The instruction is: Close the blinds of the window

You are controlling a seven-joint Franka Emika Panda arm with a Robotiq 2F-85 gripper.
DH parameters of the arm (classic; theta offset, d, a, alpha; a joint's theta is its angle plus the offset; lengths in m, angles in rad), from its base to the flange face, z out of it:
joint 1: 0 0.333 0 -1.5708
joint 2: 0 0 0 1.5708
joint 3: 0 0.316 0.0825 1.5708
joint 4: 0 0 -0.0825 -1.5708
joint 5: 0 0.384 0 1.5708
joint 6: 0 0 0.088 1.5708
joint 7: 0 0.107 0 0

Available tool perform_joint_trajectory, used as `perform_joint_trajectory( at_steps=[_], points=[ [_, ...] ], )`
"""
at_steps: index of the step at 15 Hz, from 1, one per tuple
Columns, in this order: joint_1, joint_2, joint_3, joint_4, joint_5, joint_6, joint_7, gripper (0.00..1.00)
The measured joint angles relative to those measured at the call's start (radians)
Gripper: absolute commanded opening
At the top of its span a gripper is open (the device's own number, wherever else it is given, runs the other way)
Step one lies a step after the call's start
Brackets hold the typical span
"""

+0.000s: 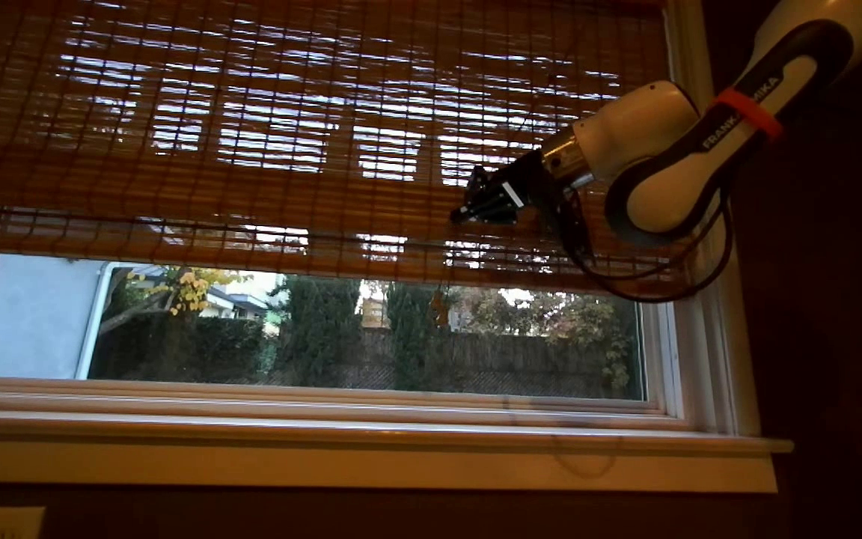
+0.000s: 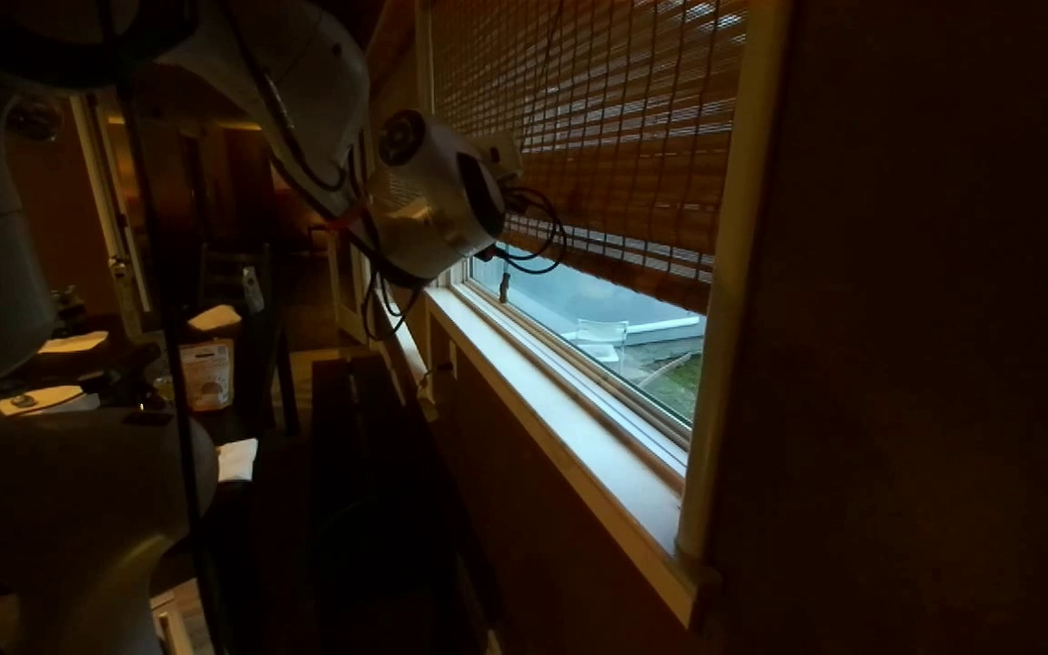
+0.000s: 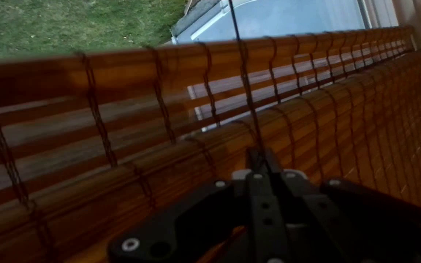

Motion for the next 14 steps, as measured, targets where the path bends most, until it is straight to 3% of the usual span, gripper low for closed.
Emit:
perform_joint_trajectory(
  at_steps=[5, 14],
  points=[
    [-0.062, -0.123, 0.097, 0.002, 0.002, -0.023, -0.080, 0.01],
    [-0.327, -0.211, 0.379, 0.004, 0.132, 0.052, -0.261, 0.01]
  ],
)
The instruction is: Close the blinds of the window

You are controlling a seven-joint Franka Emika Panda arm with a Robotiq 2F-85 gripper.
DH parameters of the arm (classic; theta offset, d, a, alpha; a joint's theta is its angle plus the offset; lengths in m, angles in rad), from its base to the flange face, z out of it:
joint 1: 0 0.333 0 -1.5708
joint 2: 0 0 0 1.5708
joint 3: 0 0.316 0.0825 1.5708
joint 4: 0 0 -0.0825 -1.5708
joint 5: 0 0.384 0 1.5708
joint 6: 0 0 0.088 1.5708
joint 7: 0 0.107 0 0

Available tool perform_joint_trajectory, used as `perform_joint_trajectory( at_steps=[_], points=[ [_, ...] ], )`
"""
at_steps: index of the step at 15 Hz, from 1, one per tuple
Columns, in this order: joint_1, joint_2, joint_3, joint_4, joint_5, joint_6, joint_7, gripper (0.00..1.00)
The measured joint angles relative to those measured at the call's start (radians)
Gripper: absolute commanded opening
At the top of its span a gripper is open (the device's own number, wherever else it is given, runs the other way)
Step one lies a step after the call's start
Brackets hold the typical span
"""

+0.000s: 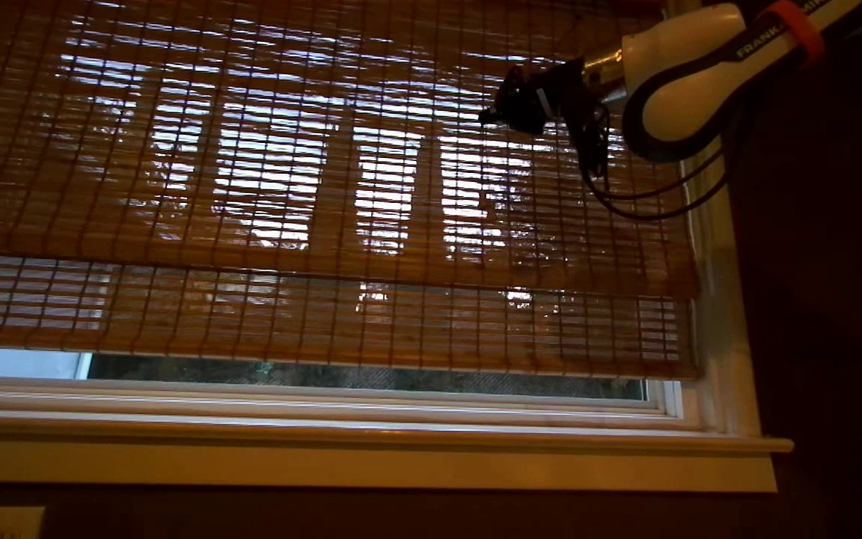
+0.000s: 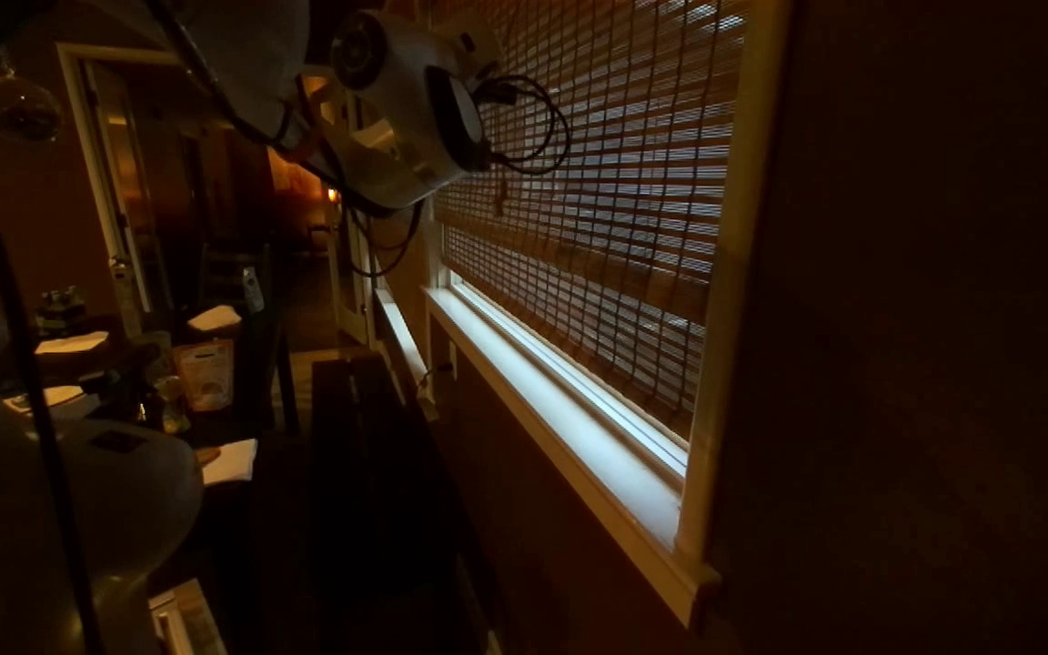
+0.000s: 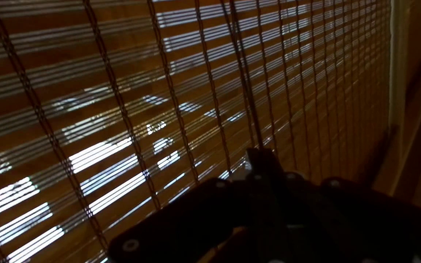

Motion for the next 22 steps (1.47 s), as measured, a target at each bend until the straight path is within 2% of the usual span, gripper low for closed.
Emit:
perform_joint_trajectory(
  at_steps=[8, 14, 15, 17, 19, 22],
  points=[
    [-0.273, -0.059, 0.259, -0.022, 0.240, 0.055, -0.205, 0.01],
    [-0.473, -0.139, 0.442, -0.107, 0.433, 0.130, -0.339, 0.01],
    [-0.494, -0.154, 0.464, -0.123, 0.458, 0.139, -0.354, 0.27],
    [-0.526, -0.185, 0.501, -0.158, 0.501, 0.110, -0.375, 0.34],
    [-0.550, -0.220, 0.534, -0.202, 0.540, 0.002, -0.389, 0.49],
    [-0.621, -0.271, 0.617, -0.275, 0.584, -0.165, -0.390, 0.69]
  ],
)
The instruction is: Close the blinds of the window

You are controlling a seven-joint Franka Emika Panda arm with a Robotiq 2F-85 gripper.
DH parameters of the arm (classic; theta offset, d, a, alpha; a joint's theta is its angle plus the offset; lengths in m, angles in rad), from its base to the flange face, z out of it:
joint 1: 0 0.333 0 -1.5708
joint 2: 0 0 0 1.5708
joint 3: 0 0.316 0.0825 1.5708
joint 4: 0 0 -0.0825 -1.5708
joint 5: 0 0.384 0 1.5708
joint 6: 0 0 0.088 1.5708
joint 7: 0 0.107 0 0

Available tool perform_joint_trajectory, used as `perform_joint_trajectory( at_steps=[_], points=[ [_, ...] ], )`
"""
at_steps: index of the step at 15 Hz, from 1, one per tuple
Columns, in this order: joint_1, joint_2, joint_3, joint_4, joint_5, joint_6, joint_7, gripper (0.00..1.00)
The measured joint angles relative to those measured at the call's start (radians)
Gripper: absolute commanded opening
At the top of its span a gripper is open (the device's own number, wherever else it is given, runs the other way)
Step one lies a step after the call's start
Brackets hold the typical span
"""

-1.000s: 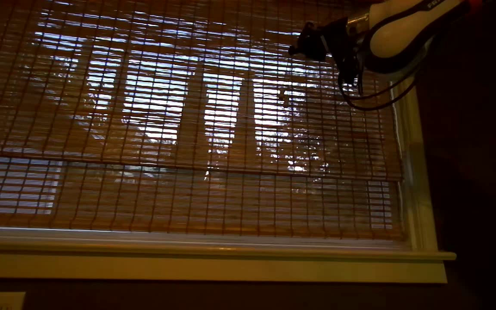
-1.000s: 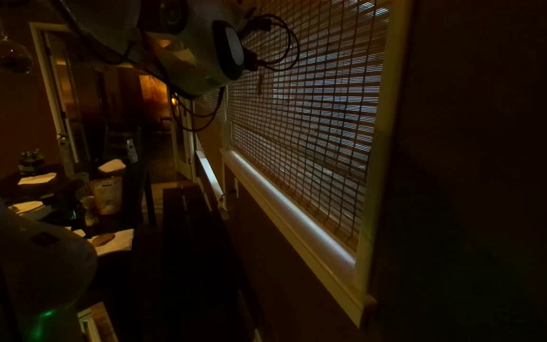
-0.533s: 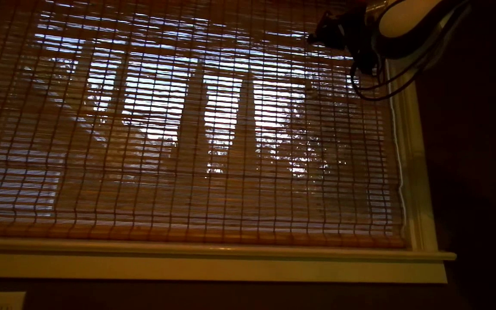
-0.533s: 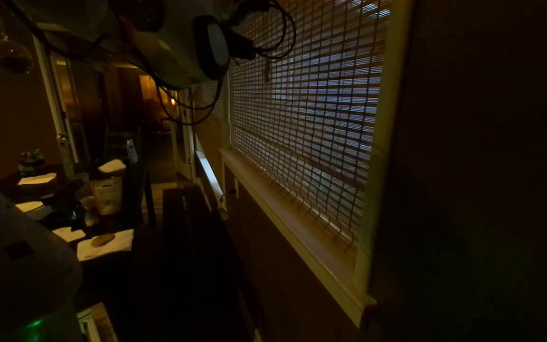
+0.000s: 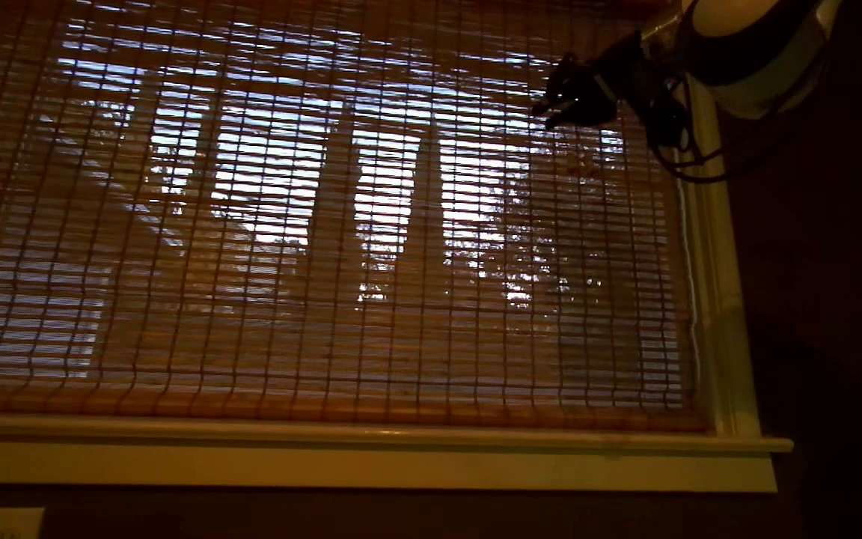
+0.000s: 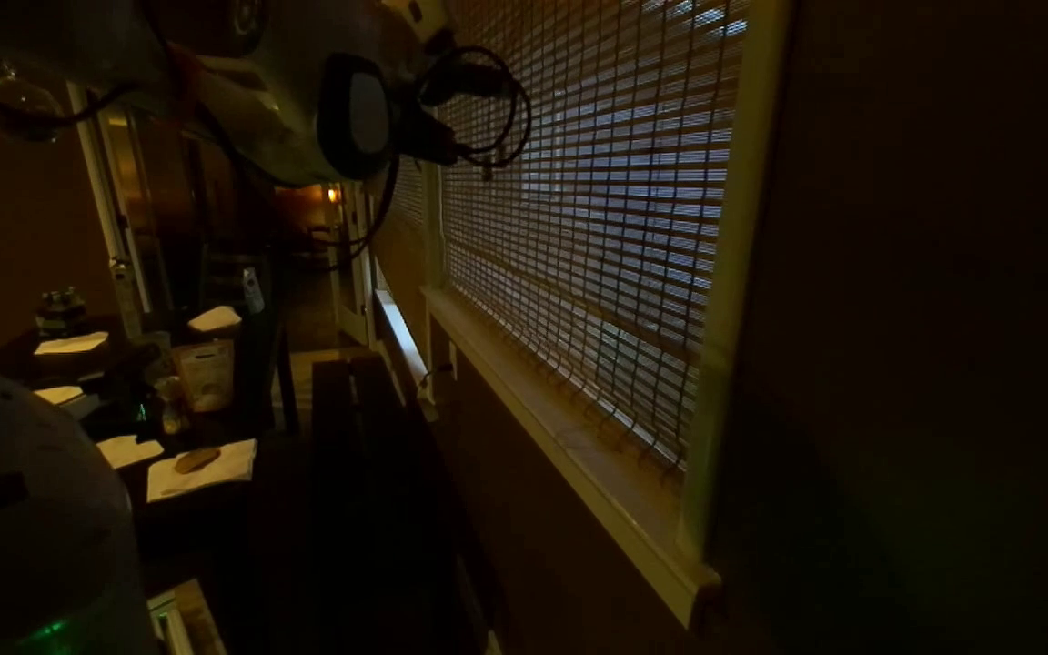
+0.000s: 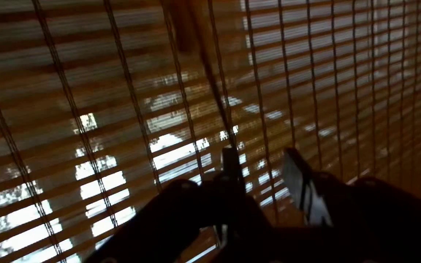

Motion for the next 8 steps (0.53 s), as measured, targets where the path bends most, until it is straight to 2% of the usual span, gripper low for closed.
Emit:
perform_joint_trajectory(
  at_steps=[4, 6, 8],
  points=[
    [-0.120, -0.103, 0.127, -0.071, 0.017, -0.276, 0.049, 0.98],
    [-0.190, -0.173, 0.193, -0.089, 0.019, -0.437, 0.087, 1.00],
    [-0.229, -0.242, 0.241, -0.102, 0.020, -0.611, 0.118, 1.00]
  ],
)
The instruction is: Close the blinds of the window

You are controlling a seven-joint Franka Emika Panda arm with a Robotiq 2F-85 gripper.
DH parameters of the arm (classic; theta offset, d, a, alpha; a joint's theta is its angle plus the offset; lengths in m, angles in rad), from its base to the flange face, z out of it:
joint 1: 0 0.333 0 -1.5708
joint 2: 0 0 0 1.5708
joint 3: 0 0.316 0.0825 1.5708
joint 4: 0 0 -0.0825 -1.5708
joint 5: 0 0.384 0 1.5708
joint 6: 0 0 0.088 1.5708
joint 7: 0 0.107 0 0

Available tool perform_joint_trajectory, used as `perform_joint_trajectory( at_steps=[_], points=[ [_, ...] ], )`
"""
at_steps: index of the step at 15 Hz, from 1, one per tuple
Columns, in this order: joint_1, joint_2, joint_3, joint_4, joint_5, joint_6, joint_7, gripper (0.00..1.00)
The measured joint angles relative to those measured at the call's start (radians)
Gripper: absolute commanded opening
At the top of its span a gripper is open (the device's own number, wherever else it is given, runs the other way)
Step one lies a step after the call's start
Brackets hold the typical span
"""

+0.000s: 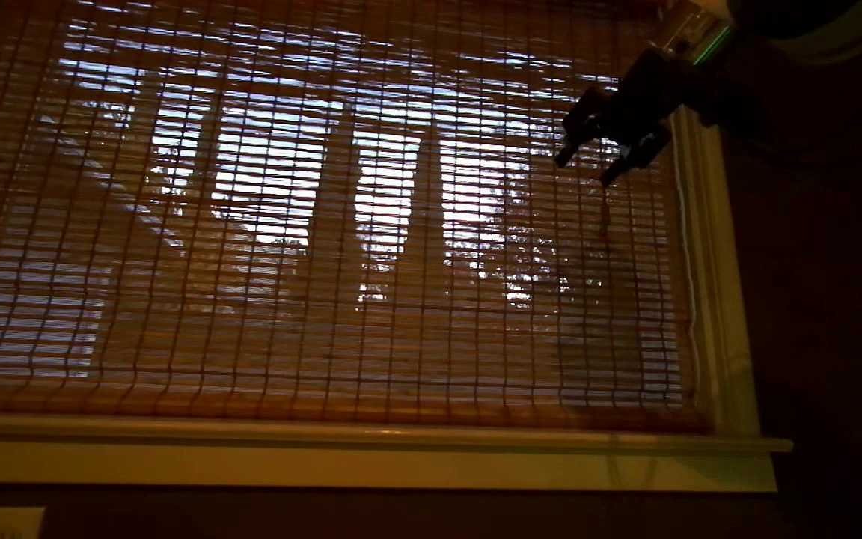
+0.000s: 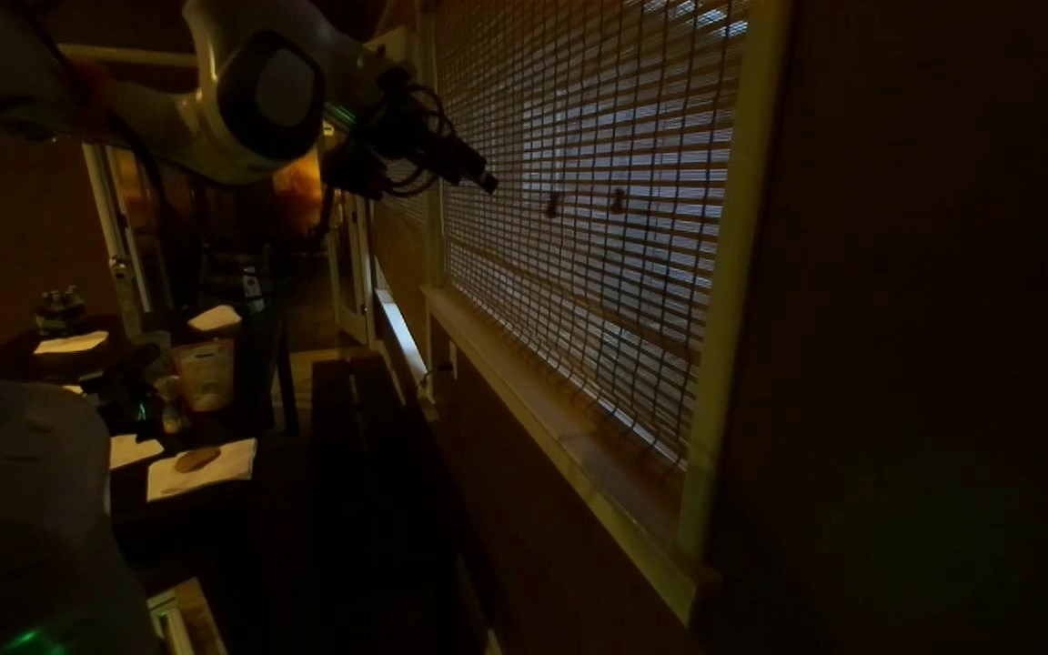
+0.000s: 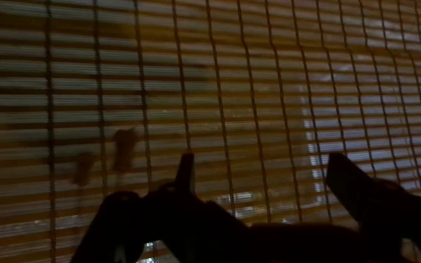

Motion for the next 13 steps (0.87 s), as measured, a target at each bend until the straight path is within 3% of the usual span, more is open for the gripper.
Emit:
perform_joint_trajectory(
  at_steps=[4, 10, 13],
  points=[
    [-0.001, -0.094, 0.042, -0.002, 0.000, -0.345, 0.060, 1.00],
    [-0.001, -0.209, 0.045, 0.034, -0.004, -0.817, 0.150, 1.00],
    [0.008, -0.270, 0.030, 0.040, -0.004, -0.864, 0.152, 1.00]
  ],
)
